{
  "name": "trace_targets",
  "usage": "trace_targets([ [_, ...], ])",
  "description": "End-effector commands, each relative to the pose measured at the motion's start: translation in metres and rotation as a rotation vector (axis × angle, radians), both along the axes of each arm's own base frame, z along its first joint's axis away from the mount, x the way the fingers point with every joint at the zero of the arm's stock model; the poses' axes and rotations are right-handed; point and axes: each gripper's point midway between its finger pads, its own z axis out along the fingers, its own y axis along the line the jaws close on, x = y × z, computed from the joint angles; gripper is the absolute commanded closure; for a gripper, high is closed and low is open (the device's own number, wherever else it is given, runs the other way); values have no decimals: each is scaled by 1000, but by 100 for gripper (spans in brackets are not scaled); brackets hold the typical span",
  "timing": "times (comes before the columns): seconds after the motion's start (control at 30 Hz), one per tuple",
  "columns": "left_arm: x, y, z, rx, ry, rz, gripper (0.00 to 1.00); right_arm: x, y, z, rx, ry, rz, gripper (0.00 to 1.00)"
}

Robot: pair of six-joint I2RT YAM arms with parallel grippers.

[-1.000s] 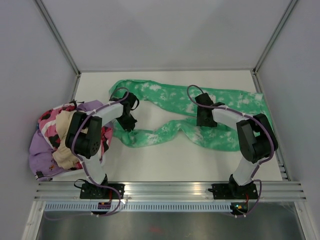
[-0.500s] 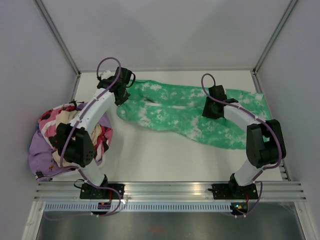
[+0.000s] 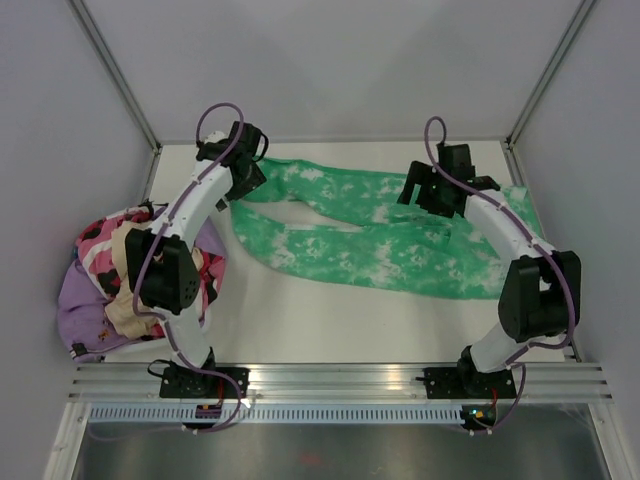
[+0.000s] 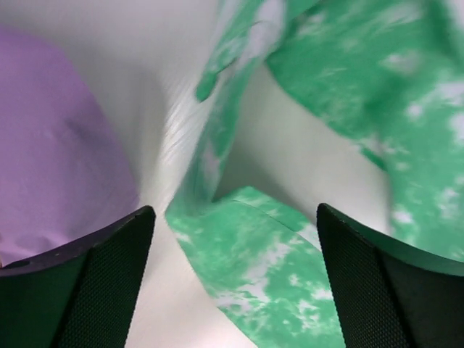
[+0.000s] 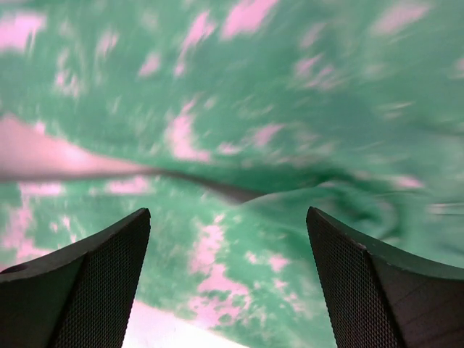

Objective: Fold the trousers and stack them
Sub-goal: Flatten the trousers out

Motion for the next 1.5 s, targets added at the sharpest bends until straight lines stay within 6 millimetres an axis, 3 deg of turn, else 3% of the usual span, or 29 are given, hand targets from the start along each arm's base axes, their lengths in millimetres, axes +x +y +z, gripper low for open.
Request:
trace_targets([
  [0.0,28,-26,78,-85,-213,-207,2,0,-84,20,-85,24,-285,5],
  [0.07,38,-44,102,-111,-298,-355,2,-15,-116,-3,-131,92,-407,7],
  [0.1,36,-65,102,-176,-305,-464,2,-32,-134,-26,-145,160,-471,7],
  [0.13,39,-82,116,-172,-365,-582,2,-38,-143,-36,-147,177,-529,7],
  [0.17,37,-97,117,-189,-374,-662,3,-54,-150,-57,-167,236,-565,7],
  [0.23,25,-132,110,-198,-358,-788,3,-67,-165,-72,-209,268,-644,7],
  [0.27,22,-139,105,-182,-342,-825,3,-76,-172,-84,-247,296,-688,7],
  [0.33,11,-160,94,-195,-310,-897,3,-75,-179,-93,-264,287,-726,7],
  [0.43,4,-170,77,-227,-269,-923,3,-76,-186,-112,-282,296,-783,8],
  [0.57,-1,-157,58,-196,-198,-871,3,-80,-200,-147,-295,365,-843,8],
  [0.63,-1,-136,48,-115,-147,-784,2,-83,-215,-156,-279,390,-902,9],
  [0.7,-5,-115,38,-60,-86,-683,2,-85,-230,-162,-242,404,-939,22],
  [0.87,-22,-78,18,-65,13,-410,1,-75,-263,-141,-297,367,-944,25],
  [1.0,-25,-56,7,-89,31,-240,1,-64,-263,-132,-308,367,-875,24],
  [1.1,-13,-45,0,-79,2,-134,2,-38,-233,-119,-222,284,-738,20],
  [1.17,-2,-39,-11,-74,-3,-43,2,-19,-205,-98,-216,211,-621,18],
  [1.23,7,-32,-36,-83,30,43,3,-1,-180,-73,-210,137,-539,16],
  [1.33,29,-32,-47,-117,19,93,7,17,-158,-43,-157,49,-470,16],
  [1.4,34,-32,-69,-102,58,113,11,24,-152,-23,-143,-6,-449,16],
  [1.47,37,-29,-83,-82,69,139,21,31,-150,-8,-144,-49,-430,16],
])
